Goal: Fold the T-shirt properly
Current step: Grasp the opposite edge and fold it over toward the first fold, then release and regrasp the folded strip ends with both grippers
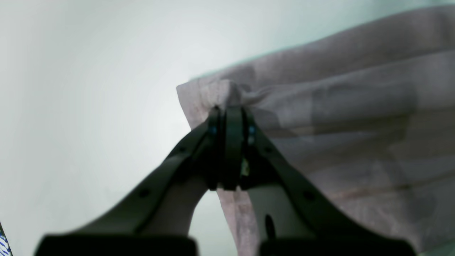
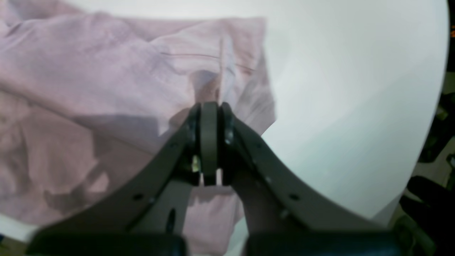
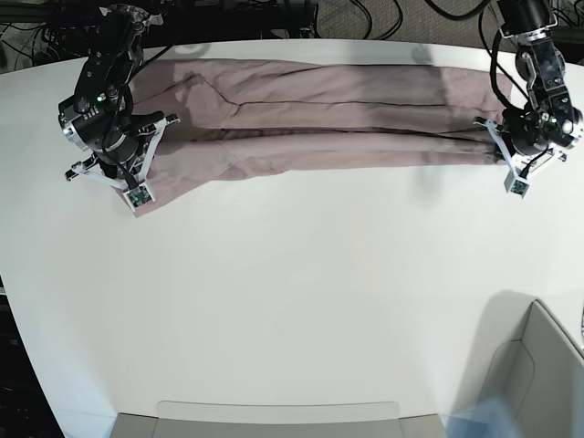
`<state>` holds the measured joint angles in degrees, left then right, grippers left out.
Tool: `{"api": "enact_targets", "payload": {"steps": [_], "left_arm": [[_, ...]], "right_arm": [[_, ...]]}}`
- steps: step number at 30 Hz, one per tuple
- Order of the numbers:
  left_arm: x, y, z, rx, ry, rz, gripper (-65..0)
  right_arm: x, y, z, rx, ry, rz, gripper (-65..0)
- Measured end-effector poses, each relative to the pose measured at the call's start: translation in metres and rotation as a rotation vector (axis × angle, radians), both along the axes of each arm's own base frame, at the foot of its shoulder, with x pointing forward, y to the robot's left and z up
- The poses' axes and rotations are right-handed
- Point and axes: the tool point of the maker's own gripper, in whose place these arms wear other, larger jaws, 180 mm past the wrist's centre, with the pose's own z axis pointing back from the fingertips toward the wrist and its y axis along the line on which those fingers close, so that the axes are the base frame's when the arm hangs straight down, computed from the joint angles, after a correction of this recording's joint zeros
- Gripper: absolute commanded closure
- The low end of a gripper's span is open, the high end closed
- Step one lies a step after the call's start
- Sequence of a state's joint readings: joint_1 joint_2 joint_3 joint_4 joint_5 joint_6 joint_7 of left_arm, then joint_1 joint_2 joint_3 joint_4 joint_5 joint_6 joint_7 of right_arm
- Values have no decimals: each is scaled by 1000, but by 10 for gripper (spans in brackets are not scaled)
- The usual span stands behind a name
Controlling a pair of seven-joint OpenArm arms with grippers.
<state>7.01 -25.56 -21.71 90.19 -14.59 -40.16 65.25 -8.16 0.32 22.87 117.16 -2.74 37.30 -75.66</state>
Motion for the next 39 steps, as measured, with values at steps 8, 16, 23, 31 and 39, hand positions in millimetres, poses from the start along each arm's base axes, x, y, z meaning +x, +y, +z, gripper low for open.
{"api": "enact_targets", "payload": {"steps": [8, 16, 23, 31, 39], "left_arm": [[1, -2, 11, 27, -23, -23, 0], [1, -5, 31, 79, -20, -51, 0], [0, -5, 30, 80, -17, -51, 0], [-20, -5, 18, 78, 44, -49, 0], [-21, -6, 16, 76, 43, -51, 0]], "right_arm": [[-15, 4, -11, -1, 47, 28, 0], [-6, -20, 1, -30, 35, -52, 0], [-8, -26, 1, -38, 40, -70, 0], [-43, -27, -21, -44, 141, -69, 0], [-67, -26, -35, -42, 206, -64, 0]]}}
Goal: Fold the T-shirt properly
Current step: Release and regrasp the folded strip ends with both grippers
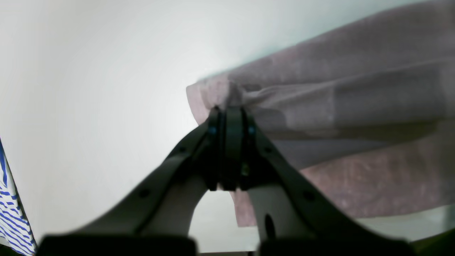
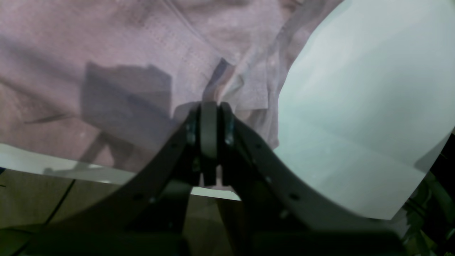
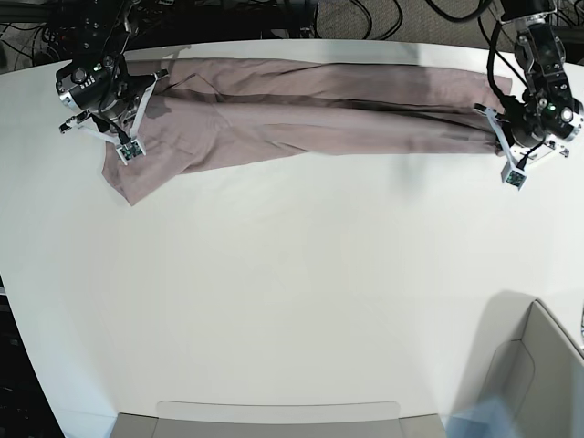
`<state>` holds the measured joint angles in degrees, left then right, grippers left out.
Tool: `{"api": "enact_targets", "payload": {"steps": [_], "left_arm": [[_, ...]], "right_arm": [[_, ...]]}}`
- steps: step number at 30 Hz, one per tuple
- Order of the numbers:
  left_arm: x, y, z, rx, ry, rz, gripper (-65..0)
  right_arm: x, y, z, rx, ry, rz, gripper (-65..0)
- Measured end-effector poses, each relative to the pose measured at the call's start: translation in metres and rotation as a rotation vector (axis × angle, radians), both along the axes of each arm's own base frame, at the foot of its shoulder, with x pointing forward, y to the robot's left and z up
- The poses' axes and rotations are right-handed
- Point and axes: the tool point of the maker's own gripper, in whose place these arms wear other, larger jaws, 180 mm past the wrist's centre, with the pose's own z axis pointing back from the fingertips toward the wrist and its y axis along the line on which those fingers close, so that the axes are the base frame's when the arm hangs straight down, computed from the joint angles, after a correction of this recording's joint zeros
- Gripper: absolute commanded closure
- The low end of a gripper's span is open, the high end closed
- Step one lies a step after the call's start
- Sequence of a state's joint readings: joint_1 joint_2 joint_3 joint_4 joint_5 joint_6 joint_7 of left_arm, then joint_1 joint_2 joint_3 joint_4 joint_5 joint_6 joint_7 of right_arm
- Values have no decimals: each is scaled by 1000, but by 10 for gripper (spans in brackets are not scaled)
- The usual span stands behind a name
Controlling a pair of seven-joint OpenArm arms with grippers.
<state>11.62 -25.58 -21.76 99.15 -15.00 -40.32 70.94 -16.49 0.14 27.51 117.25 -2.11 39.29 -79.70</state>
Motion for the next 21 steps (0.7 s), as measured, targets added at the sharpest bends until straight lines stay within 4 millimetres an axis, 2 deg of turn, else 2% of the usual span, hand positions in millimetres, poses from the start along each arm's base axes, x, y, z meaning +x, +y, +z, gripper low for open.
{"api": "enact_targets", "payload": {"steps": [4, 9, 14, 17, 21], "left_arm": [[-3, 1, -1, 3, 12, 2, 0], [-21, 1, -11, 3, 60, 5, 0], [-28, 1, -14, 2, 68, 1, -166], [-32, 4, -15, 7, 75, 13, -203], [-39, 18, -10, -19, 23, 142, -260]], "right_arm": [[2, 9, -1, -2, 5, 34, 0], [3, 12, -1, 3, 5, 48, 0], [4, 11, -1, -2, 4, 48, 0], [4, 11, -1, -3, 4, 48, 0], [6, 8, 1, -18, 4, 59, 0]]}}
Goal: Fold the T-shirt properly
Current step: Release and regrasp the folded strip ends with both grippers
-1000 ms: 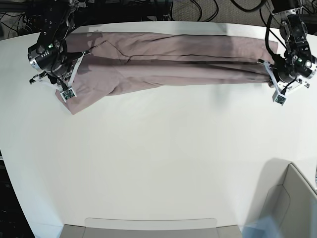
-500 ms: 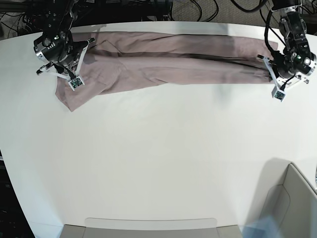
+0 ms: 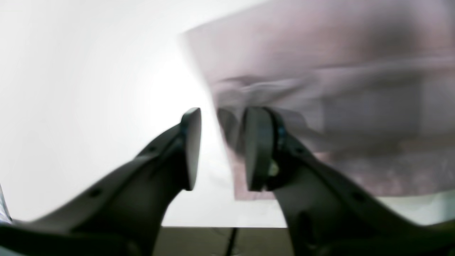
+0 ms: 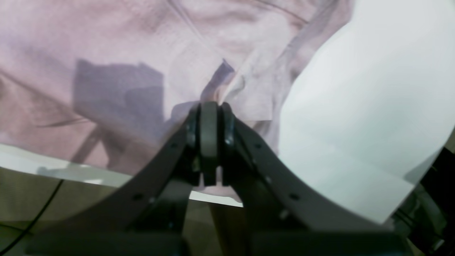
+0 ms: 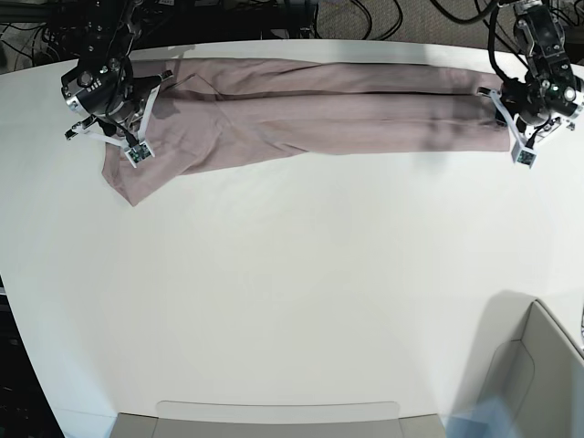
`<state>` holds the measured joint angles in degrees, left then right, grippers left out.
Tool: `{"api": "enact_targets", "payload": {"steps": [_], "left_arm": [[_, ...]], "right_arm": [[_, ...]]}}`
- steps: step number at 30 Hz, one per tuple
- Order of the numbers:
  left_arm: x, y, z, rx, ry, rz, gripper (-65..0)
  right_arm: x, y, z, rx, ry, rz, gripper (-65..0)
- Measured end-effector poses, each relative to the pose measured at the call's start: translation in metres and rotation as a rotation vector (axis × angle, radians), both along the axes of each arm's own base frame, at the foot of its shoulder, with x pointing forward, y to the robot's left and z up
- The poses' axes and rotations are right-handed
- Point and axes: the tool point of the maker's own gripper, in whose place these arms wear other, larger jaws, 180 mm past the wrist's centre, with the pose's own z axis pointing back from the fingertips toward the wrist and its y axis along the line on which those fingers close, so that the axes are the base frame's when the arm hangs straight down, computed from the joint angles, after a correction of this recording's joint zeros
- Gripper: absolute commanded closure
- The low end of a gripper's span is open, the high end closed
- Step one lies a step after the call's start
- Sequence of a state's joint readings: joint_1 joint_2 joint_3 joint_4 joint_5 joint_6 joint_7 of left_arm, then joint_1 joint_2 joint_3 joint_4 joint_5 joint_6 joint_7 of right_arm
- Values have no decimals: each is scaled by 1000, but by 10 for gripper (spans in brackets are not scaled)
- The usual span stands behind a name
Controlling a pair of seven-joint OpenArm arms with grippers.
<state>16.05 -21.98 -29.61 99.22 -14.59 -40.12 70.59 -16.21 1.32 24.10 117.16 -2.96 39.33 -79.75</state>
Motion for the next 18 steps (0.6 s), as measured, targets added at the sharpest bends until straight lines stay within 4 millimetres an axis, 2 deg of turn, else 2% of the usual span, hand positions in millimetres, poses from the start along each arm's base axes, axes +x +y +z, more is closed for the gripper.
{"api": "enact_targets", "payload": {"steps": [6, 9, 13, 16, 18], "left_arm": [[-4, 7, 3, 4, -10, 33, -367], [-6, 6, 2, -16, -23, 65, -366], [-18, 21, 5, -1, 5, 153, -366], [-8, 31, 14, 18, -20, 180, -366], [-4, 31, 14, -1, -32, 185, -366]], "right_arm": [[1, 6, -1, -5, 9, 41, 0], [1, 7, -1, -4, 8, 43, 0], [3, 13, -2, 1, 10, 68, 0], [2, 13, -2, 1, 11, 67, 0], [3, 13, -5, 4, 18, 66, 0]]}}
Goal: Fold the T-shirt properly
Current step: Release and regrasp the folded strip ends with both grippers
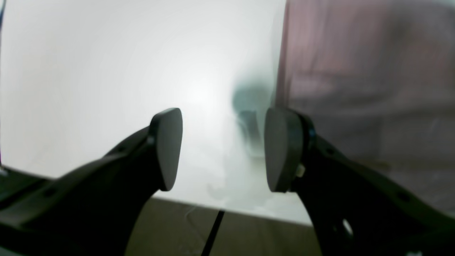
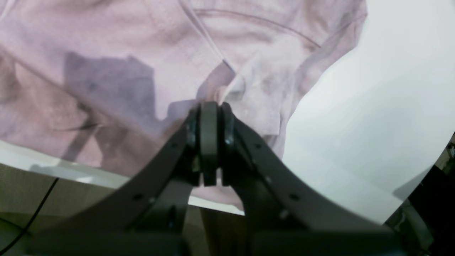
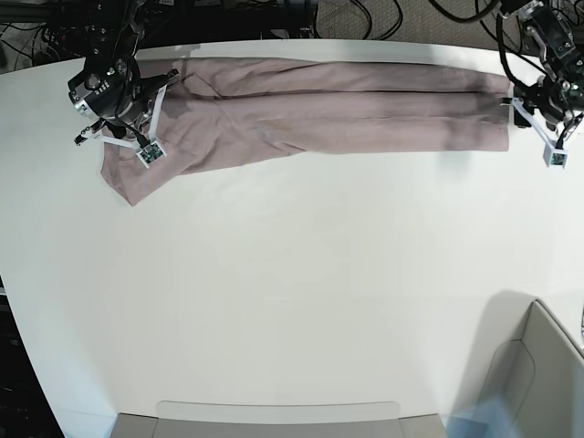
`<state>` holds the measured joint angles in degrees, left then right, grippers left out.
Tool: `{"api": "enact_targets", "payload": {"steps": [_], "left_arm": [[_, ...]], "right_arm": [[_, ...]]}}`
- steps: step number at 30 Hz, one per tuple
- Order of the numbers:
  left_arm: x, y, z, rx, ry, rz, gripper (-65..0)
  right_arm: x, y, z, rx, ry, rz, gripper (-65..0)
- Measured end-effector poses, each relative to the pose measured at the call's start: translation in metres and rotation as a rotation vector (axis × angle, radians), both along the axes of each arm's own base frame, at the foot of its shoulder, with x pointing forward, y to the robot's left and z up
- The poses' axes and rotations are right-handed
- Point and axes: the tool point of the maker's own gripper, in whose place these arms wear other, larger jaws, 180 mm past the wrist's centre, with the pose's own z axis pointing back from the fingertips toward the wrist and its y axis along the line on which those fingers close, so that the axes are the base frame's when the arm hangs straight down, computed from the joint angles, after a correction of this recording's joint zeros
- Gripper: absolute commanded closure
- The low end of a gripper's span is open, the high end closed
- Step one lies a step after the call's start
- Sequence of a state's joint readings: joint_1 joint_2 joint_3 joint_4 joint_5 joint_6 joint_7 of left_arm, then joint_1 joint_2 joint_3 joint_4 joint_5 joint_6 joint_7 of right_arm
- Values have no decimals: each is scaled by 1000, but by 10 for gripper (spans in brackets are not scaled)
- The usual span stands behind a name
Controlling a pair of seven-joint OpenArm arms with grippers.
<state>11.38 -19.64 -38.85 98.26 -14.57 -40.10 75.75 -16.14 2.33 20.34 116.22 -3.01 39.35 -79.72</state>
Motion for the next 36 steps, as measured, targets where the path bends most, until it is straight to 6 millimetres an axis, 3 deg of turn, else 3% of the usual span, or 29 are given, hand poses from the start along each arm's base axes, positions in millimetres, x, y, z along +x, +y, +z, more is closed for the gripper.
{"api": "enact_targets", "payload": {"steps": [5, 10, 17, 27, 33, 36], "left_arm": [[-17, -5, -31, -74, 93, 42, -366], [-4, -7, -27, -90, 50, 37, -366], [-13, -7, -31, -85, 96, 45, -366], [-10, -40, -45, -132, 108, -34, -340], [-9, -37, -43, -128, 103, -26, -336], [-9, -23, -37, -121, 90, 27, -338]], "right_arm": [[-2, -1, -4, 0, 14, -2, 0], [-2, -1, -4, 0, 15, -2, 0], [-4, -1, -5, 0, 20, -3, 0], [-4, 0, -5, 6, 19, -4, 0], [-4, 0, -5, 2, 20, -4, 0], [-4, 0, -5, 2, 20, -4, 0]]}}
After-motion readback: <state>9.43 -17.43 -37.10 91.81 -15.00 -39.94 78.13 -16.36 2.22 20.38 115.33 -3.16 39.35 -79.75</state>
